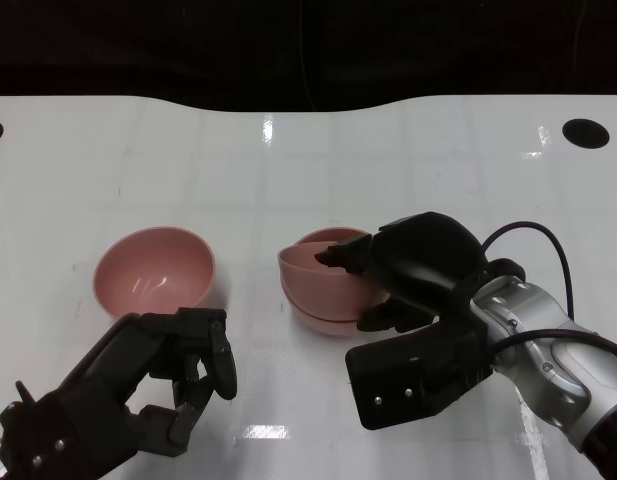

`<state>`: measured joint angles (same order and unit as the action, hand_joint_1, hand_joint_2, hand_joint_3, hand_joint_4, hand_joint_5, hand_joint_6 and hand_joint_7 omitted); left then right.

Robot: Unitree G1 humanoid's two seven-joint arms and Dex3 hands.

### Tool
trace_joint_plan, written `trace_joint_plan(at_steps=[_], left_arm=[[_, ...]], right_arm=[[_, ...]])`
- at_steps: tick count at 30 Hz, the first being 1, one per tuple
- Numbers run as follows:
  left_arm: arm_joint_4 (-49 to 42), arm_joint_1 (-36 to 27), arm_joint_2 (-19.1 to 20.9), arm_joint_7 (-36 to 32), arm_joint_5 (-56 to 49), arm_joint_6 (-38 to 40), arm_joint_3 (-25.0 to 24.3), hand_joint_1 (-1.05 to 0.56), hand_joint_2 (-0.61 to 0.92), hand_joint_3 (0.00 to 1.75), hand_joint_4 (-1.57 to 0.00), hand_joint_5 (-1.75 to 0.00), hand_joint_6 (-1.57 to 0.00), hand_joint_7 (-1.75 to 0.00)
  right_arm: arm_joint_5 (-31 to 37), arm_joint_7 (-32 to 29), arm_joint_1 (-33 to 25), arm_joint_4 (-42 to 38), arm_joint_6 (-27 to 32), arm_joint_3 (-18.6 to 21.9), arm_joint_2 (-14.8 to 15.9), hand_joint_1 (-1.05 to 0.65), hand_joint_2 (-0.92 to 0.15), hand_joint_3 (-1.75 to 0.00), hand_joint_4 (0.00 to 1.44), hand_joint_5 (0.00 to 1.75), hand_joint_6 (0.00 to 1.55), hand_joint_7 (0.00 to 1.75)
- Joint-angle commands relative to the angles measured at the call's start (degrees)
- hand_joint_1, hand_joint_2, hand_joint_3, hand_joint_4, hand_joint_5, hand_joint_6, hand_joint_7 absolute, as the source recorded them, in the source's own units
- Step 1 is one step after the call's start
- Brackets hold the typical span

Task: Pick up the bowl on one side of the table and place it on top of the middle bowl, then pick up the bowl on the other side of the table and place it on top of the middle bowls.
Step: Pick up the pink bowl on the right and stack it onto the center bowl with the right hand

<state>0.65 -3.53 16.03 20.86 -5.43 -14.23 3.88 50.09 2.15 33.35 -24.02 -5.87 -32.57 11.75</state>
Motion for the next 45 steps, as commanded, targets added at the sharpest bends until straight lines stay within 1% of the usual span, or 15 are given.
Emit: trace_joint_plan(at_steps=[1,4,8,13,19,20,23,25,27,29,32,36,42,44,45], left_arm=[[0.7,-0.41,0.94,-0.39,0.14,0.44,-0.43,-0.03,0.36,1.44,-0.86,-1.75,-0.81,-1.53],[0.68,-0.45,0.82,-0.37,0.44,0.56,-0.49,-0.03,0.36,1.44,-0.87,-1.75,-0.81,-1.53],[0.14,-0.11,1.15,0.05,0.68,0.07,-0.41,-0.05,0.36,1.43,-0.85,-1.75,-0.8,-1.53],[-0.07,-0.06,1.29,-0.18,0.43,-0.28,-0.37,-0.06,0.35,1.44,-0.84,-1.75,-0.8,-1.53],[-0.43,-0.01,1.37,-0.25,0.4,-0.72,-0.42,-0.06,0.34,1.45,-0.85,-1.74,-0.81,-1.52],[-0.33,0.02,1.33,-0.06,0.73,-0.39,-0.48,-0.06,0.34,1.45,-0.85,-1.74,-0.81,-1.52],[-0.37,0.05,1.21,-0.04,1.07,0.04,-0.57,-0.05,0.35,1.43,-0.85,-1.75,-0.81,-1.51],[-0.8,0.1,1.27,-0.35,0.66,-0.87,-0.54,-0.05,0.35,1.43,-0.86,-1.74,-0.81,-1.51],[-1.43,0.25,1.27,-0.47,0.53,-1.88,-0.52,-0.05,0.35,1.43,-0.88,-1.74,-0.82,-1.52],[-1.79,0.42,1.21,-0.34,0.73,-2.18,-0.52,-0.06,0.35,1.43,-0.88,-1.73,-0.82,-1.51],[-0.81,0.12,1.14,-0.36,0.7,-1.17,-0.49,-0.07,0.38,1.4,-0.88,-1.74,-0.82,-1.53],[-0.23,-0.1,1.17,-0.37,0.61,-0.72,-0.45,-0.05,0.4,1.37,-0.87,-1.74,-0.81,-1.54],[-0.76,-0.03,1.27,-0.49,0.54,-1.13,-0.61,-0.05,0.34,1.46,-0.87,-1.75,-0.82,-1.53],[-1.18,0.21,1.34,-0.48,0.58,-1.01,-0.74,-0.06,0.36,1.43,-0.87,-1.74,-0.82,-1.52],[-1.74,0.44,1.33,-0.39,0.82,-1.47,-0.84,-0.05,0.4,1.37,-0.86,-1.75,-0.81,-1.53]], right_arm=[[-0.17,0.66,-0.95,1.29,0.16,-0.07,1.3,-0.6,-0.92,-0.17,0.51,0.18,0.49,0.0],[0.4,0.97,-1.6,2.19,0.05,-0.55,1.66,-0.62,-0.92,-0.2,0.48,0.16,0.47,0.0],[1.95,0.03,-3.54,3.76,-0.19,-1.7,2.39,-0.63,-0.92,-0.22,0.42,0.13,0.41,0.0],[5.56,-2.44,-5.35,4.78,0.39,-2.97,3.01,-0.64,-0.92,-0.22,0.43,0.13,0.41,0.01],[7.42,-5.12,-6.48,4.55,0.72,-3.64,3.2,-0.65,-0.92,-0.23,0.43,0.13,0.42,0.01],[7.55,-5.73,-6.52,4.24,0.89,-3.61,3.12,-0.65,-0.92,-0.23,0.43,0.13,0.42,0.01],[7.79,-8.08,-6.63,3.25,1.58,-3.43,2.64,-0.66,-0.92,-0.25,0.39,0.11,0.35,0.0],[8.05,-9.79,-6.55,2.7,1.87,-3.42,2.38,-0.66,-0.92,-0.27,0.37,0.1,0.33,0.0],[8.06,-10.72,-6.35,2.27,2.1,-3.41,2.18,-0.66,-0.92,-0.27,0.36,0.09,0.31,0.0],[7.8,-11.37,-6.04,1.93,2.4,-3.25,1.9,-0.67,-0.92,-0.3,0.32,0.08,0.26,0.0],[6.33,-12.52,-6.04,2.05,2.09,-2.32,1.42,-0.68,-0.92,-0.3,0.31,0.08,0.24,0.0],[5.04,-12.57,-6.05,2.87,2.08,-1.56,1.33,-0.71,-0.92,-0.26,0.3,0.08,0.22,0.0],[1.89,-9.07,-7.79,7.24,1.95,0.43,2.02,-0.73,-0.92,-0.2,0.29,0.1,0.23,0.01],[0.84,-7.97,-8.93,9.24,1.99,1.29,2.54,-0.74,-0.92,-0.19,0.28,0.09,0.22,0.01],[0.47,-7.77,-9.55,10.25,1.84,1.77,2.85,-0.74,-0.92,-0.18,0.28,0.1,0.22,0.0]])
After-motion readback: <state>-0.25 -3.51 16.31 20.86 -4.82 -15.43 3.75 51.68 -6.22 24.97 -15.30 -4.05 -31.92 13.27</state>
